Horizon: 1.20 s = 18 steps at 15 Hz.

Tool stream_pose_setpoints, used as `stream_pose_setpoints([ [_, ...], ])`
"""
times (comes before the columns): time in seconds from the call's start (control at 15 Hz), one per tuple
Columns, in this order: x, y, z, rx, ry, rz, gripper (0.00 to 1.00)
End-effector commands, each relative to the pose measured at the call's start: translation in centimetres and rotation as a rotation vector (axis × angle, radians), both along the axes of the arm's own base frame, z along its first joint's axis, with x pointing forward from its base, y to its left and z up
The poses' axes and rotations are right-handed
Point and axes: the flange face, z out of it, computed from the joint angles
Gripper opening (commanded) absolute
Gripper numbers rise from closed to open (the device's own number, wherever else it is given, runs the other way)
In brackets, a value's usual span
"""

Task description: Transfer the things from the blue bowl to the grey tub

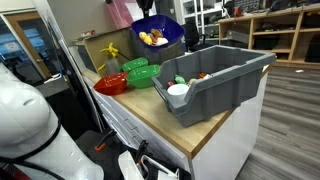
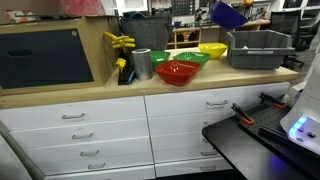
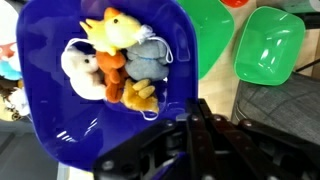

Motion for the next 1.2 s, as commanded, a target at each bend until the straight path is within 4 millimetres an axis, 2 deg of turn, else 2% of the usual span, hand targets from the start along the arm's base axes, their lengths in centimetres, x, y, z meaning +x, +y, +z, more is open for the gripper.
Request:
stream_pose_setpoints([
  [0.0, -0.9, -2.5, 0.6, 0.121, -0.023, -0.027, 0.01],
  [0.47, -0.7, -7.1, -0.2, 0.285, -0.061, -0.096, 0.01],
  [1.13, -1.4, -11.4, 1.0, 0.467, -0.122, -0.153, 0.01],
])
